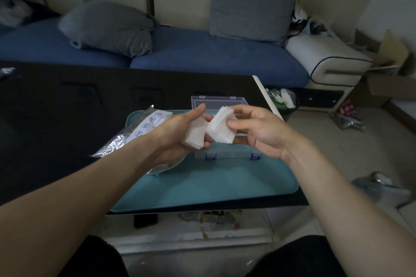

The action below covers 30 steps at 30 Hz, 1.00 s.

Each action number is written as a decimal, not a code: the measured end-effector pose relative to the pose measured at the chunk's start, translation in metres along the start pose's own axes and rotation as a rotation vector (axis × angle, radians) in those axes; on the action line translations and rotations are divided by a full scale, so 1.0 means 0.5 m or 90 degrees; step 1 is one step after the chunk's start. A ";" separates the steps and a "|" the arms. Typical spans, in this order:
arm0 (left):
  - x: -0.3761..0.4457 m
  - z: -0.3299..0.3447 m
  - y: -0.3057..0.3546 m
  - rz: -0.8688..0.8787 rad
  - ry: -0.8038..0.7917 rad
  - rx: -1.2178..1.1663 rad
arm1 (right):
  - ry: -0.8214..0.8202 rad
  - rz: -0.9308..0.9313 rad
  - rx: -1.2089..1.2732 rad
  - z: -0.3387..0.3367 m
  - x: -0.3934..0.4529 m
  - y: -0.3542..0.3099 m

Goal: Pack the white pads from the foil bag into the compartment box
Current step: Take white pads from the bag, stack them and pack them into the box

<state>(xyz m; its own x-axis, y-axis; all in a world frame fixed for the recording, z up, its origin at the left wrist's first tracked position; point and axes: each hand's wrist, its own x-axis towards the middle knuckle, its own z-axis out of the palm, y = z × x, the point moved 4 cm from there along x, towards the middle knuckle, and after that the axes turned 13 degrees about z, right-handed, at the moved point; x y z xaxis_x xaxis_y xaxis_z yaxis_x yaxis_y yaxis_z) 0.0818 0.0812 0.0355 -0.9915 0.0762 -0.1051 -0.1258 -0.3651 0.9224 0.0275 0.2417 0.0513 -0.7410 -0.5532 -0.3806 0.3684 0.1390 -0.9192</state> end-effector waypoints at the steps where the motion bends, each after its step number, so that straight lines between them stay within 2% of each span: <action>1: 0.001 0.004 0.000 -0.002 -0.020 0.002 | 0.003 -0.006 -0.011 0.004 0.003 0.003; 7: 0.006 0.006 -0.004 0.041 -0.046 0.020 | 0.002 -0.020 -0.024 0.022 0.006 0.001; 11: 0.012 -0.007 -0.004 0.073 0.027 -0.034 | 0.056 0.065 -0.011 0.004 0.014 0.010; 14: 0.012 -0.008 -0.009 0.076 0.017 -0.023 | 0.065 0.138 0.042 0.005 0.013 0.017; 18: 0.008 -0.005 -0.010 0.088 0.019 0.008 | 0.083 0.157 0.096 0.028 -0.001 0.009; 21: 0.006 -0.001 -0.008 0.104 0.006 0.008 | 0.146 0.109 -0.072 0.032 -0.007 -0.003; 24: 0.004 0.002 -0.005 0.125 -0.021 0.027 | 0.220 0.011 -0.228 0.027 -0.015 -0.014; 30: -0.006 0.014 -0.004 0.130 -0.078 0.053 | 0.150 -0.073 -0.261 0.028 -0.020 -0.019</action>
<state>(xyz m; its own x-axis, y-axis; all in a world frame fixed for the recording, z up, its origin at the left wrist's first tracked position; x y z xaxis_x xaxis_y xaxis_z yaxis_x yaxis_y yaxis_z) 0.0852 0.0881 0.0365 -0.9841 0.1229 0.1279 0.0849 -0.3068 0.9480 0.0391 0.2342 0.0652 -0.8885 -0.3886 -0.2440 0.0613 0.4264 -0.9024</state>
